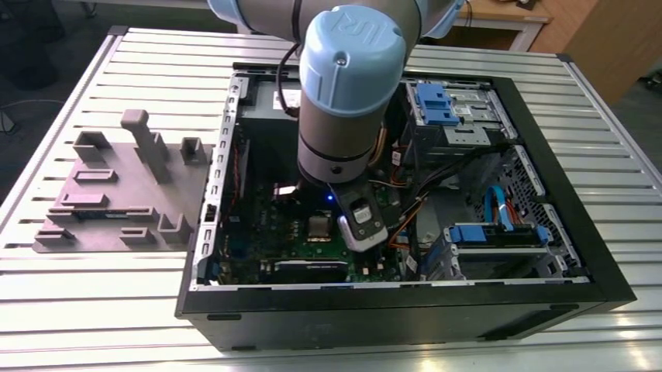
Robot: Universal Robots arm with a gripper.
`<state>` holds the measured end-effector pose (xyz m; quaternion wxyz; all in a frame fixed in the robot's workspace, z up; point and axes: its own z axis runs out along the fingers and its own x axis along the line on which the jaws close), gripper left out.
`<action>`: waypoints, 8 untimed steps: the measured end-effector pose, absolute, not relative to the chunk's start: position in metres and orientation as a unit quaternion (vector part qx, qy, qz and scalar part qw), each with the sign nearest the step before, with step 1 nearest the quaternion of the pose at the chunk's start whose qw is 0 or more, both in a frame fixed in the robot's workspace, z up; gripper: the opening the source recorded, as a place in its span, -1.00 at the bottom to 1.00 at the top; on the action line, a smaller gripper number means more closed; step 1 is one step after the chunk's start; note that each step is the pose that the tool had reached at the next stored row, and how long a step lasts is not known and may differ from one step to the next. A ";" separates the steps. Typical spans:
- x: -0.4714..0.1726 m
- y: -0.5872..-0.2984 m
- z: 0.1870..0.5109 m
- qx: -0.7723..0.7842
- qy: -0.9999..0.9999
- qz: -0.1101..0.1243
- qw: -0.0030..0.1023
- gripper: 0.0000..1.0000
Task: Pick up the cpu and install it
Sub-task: 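Place the cpu into insertion slot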
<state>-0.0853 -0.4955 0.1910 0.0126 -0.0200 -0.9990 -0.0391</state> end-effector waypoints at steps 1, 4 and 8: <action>-0.086 -0.496 0.191 -0.020 -0.999 -0.039 0.013 -0.13; -0.086 -0.497 0.191 -0.019 -0.999 -0.039 0.013 -0.13; -0.086 -0.497 0.191 -0.019 -0.999 -0.039 0.013 -0.13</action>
